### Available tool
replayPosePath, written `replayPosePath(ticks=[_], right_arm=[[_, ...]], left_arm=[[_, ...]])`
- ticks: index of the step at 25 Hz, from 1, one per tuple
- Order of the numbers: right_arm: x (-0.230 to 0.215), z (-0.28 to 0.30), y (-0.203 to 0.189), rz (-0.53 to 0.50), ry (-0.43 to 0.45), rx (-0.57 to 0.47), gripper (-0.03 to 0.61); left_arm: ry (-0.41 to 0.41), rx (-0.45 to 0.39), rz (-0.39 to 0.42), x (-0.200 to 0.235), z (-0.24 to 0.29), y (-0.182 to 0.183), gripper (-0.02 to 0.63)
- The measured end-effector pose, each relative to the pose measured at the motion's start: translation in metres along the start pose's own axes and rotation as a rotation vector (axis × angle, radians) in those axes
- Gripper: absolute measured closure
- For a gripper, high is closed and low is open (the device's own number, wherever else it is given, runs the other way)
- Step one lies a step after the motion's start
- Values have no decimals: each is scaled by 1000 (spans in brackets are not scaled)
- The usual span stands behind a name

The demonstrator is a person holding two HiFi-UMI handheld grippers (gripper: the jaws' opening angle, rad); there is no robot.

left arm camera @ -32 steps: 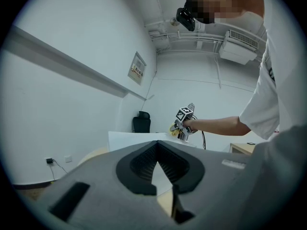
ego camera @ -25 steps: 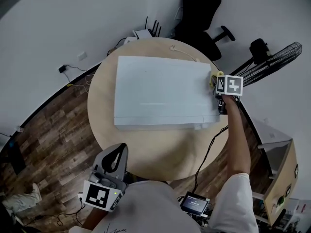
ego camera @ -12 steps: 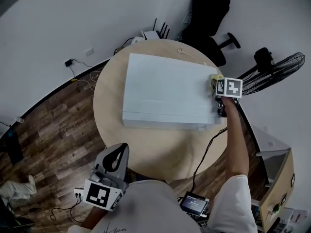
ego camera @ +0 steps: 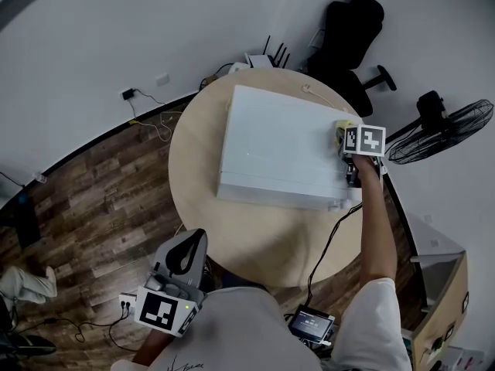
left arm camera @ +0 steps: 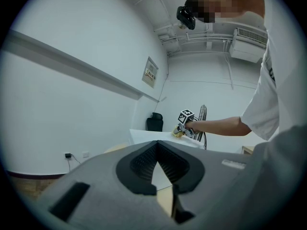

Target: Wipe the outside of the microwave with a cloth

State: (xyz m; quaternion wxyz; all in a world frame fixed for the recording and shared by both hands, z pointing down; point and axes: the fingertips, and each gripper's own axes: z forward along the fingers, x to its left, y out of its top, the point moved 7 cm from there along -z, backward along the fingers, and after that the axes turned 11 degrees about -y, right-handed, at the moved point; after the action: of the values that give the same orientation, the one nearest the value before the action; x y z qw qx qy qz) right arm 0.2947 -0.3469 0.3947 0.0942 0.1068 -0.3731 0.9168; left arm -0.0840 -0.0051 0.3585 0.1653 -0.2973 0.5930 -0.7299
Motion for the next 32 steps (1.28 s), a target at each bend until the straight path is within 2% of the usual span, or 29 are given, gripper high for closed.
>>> replayPosePath(ticks=[13, 32], right_arm=[[80, -9, 23, -6, 89, -16, 442], [210, -25, 61, -96, 228, -74, 442]], left_arm=[[45, -16, -10, 21, -43, 2, 618], [99, -36, -15, 42, -81, 5, 618]])
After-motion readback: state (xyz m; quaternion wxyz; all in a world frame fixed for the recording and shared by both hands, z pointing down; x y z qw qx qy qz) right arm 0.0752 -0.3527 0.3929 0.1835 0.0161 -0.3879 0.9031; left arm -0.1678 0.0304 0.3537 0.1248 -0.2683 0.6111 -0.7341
